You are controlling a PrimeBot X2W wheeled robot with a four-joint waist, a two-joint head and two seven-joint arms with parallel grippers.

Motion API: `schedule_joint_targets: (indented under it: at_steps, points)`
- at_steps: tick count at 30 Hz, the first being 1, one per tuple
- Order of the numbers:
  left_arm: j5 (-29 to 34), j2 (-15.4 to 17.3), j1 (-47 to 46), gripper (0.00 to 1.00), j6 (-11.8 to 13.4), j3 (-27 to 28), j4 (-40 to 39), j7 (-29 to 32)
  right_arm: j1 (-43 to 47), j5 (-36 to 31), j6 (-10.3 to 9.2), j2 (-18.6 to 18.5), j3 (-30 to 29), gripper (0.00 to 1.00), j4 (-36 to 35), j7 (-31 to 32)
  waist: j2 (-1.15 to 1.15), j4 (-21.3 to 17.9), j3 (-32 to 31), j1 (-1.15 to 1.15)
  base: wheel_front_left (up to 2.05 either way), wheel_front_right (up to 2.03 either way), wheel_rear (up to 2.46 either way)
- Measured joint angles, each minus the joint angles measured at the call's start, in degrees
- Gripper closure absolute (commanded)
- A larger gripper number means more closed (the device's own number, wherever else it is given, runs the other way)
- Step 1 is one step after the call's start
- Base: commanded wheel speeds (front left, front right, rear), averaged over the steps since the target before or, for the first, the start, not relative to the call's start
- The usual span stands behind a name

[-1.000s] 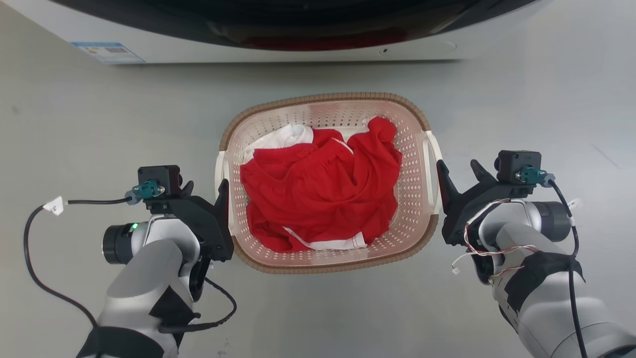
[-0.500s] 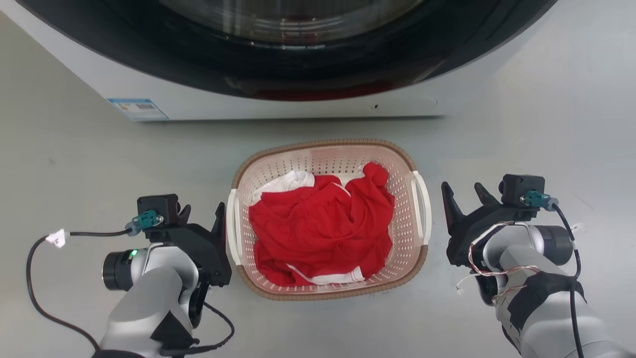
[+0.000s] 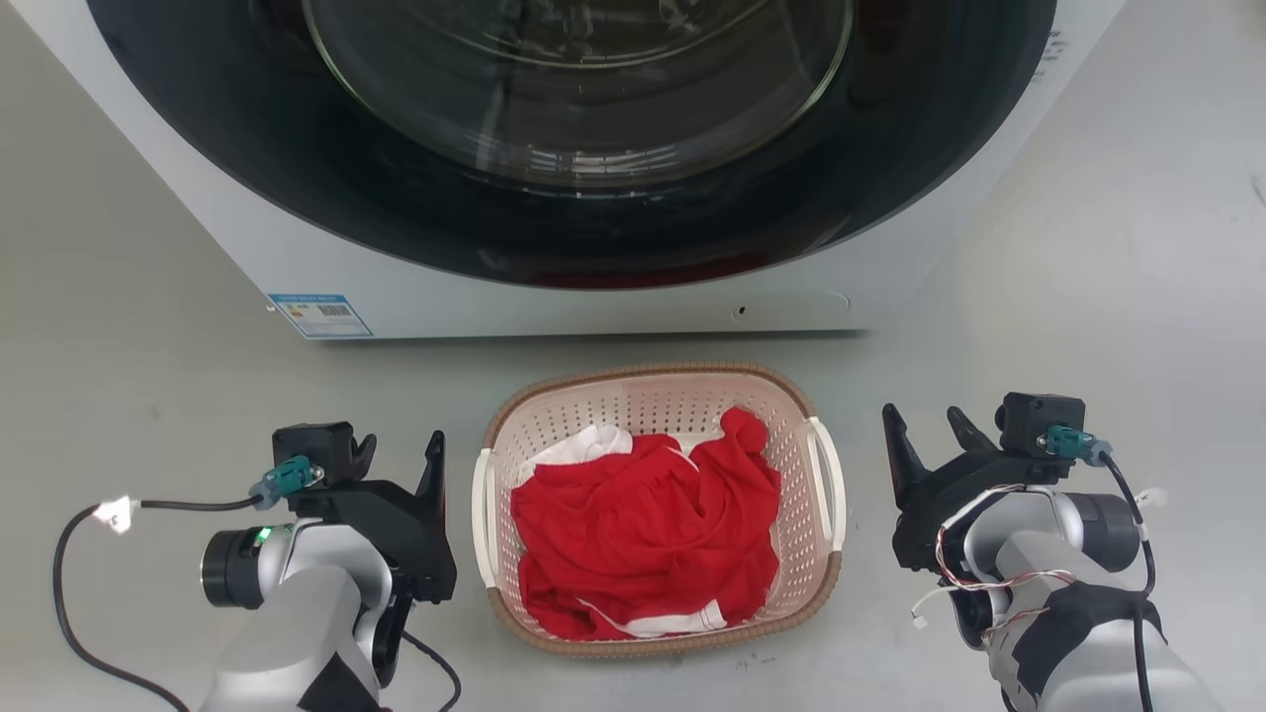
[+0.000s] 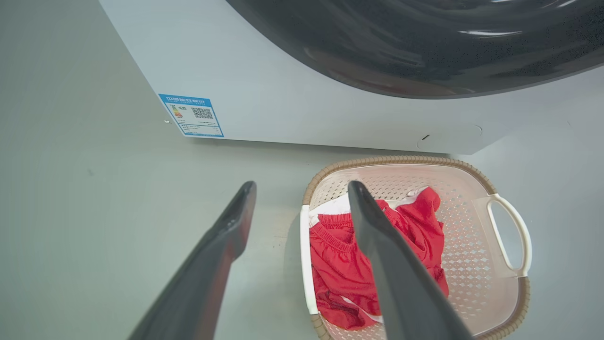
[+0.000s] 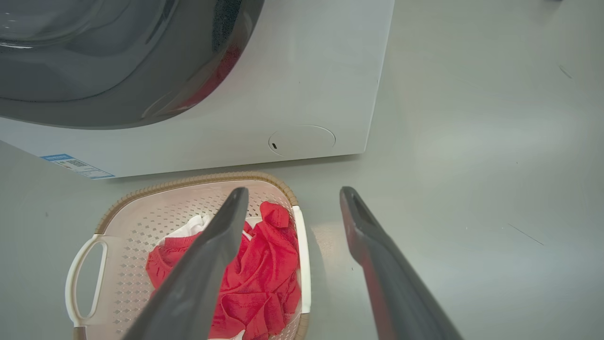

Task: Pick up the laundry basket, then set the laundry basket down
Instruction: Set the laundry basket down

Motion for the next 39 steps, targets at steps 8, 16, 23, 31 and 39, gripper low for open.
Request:
schedule_joint_targets:
  at_steps: [8,16,23,31,39]
  points:
    - [0.11,0.9,3.99,0.0,1.33,1.67,-4.44,-0.01,3.42,-0.35,-1.19,-0.62,-1.65,0.0,-5.38,-0.01,0.0,0.05,-4.3,0.0,0.0,0.0,0.0]
    - [2.03,2.52,9.06,0.0,3.55,3.41,-12.0,-0.01,9.3,-3.26,-2.72,-2.22,-2.59,0.0,-12.28,-0.01,0.0,-0.2,-8.7,0.0,0.0,0.0,0.0]
    - [4.99,3.61,15.48,0.0,5.57,4.68,-20.34,-0.01,14.57,-6.25,-4.81,-3.44,-3.53,0.0,-19.72,-0.01,0.0,-0.52,-12.39,0.0,0.0,0.0,0.0]
    - [8.72,4.81,24.37,0.0,7.58,5.76,-30.39,-0.01,22.98,-8.9,-6.35,-5.41,-5.26,0.0,-27.71,-0.01,0.0,-0.81,-16.83,0.0,0.0,0.0,0.0]
    - [11.65,5.09,32.86,0.0,9.04,6.75,-39.38,-0.01,31.44,-11.44,-7.66,-6.68,-6.75,0.0,-34.73,-0.01,0.0,-0.78,-20.74,0.0,0.0,0.0,0.0]
